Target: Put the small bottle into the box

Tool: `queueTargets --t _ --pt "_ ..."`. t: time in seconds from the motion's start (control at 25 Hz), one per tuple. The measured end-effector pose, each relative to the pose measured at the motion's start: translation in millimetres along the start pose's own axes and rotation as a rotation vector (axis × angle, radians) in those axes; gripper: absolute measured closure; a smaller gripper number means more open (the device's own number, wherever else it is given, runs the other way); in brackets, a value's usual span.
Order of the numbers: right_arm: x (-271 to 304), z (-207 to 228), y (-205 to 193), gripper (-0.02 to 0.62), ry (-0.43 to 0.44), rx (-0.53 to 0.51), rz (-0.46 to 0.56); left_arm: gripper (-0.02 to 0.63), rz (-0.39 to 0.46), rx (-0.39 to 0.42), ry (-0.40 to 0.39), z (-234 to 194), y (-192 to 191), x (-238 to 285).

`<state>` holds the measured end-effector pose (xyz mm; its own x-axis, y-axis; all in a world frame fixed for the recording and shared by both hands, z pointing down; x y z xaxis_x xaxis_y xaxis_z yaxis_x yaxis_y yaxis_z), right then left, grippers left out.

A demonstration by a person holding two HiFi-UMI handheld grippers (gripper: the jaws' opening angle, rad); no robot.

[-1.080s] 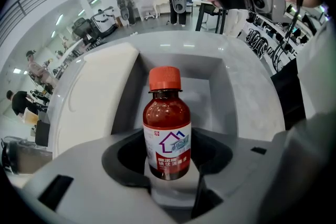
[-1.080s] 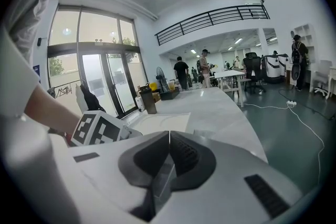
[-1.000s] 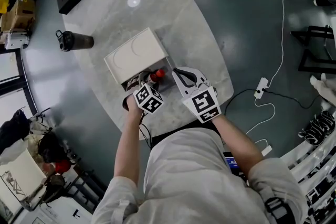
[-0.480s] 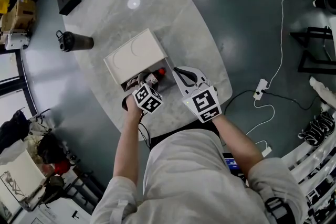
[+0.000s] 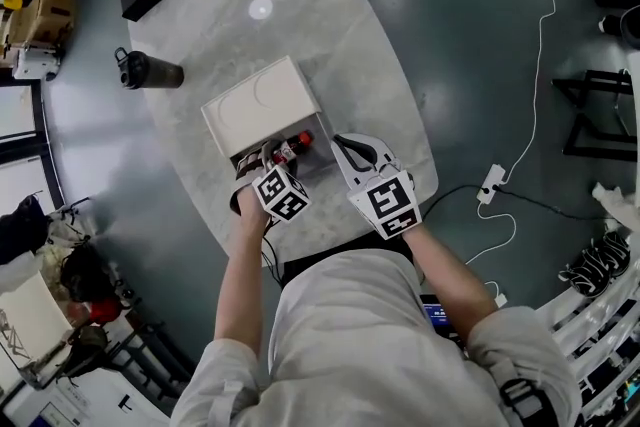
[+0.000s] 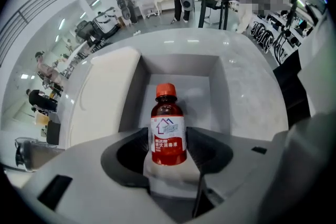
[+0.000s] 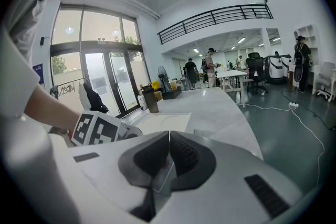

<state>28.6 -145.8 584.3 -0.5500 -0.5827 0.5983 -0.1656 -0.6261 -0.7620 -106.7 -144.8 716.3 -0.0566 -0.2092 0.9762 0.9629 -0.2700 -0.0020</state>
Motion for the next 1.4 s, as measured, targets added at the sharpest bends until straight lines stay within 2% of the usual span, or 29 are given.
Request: queueTargets --t 0.2,0.64,0.76,0.88,0.96,1.04,1.2,1.4 --pt "0.8 -9.1 4.0 0.569 0.044 -0.024 -0.010 0.374 0.030 -0.070 0.021 -1.9 -7.3 -21.6" --pt "18.9 -31.2 13.5 0.569 0.208 -0.172 -0.029 0.374 0.108 -0.464 0.114 -3.2 -37.6 -72.8" --pt "22.6 -45.2 21.7 0.569 0.226 -0.195 0.000 0.374 0.206 -0.633 0.080 3.7 -48.9 -89.3" --pt "26.8 -63.4 32.8 0.569 0.242 -0.211 0.021 0.385 0.354 -0.881 0.053 2.5 -65.2 -115.5" --pt "27.9 -71.2 39.1 0.569 0.245 -0.225 0.024 0.408 0.443 -1.041 0.064 -0.3 -75.6 -132.5" --pt "27.7 -81.4 43.1 0.569 0.248 -0.241 0.028 0.420 0.508 -1.148 0.085 0.0 -85.4 -146.1" --pt "21.0 -113.5 48.4 0.569 0.249 -0.272 0.054 0.515 0.603 -1.228 0.153 7.3 -104.0 -172.4" --pt "2.5 -146.6 46.0 0.569 0.189 -0.240 0.081 0.574 0.669 -1.205 0.237 16.5 -128.1 -203.8"
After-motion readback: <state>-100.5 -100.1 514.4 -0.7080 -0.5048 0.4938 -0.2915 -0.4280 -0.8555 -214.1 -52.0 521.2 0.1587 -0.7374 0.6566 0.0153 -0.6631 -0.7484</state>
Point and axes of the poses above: the fingertips, and each gripper's own axes: x forward along the fingers, z to its right, y out of its top, the point moved 3 cm from there along -x, backward along the fingers, and after that the axes turned 10 degrees about -z, right-handed, at the moved point
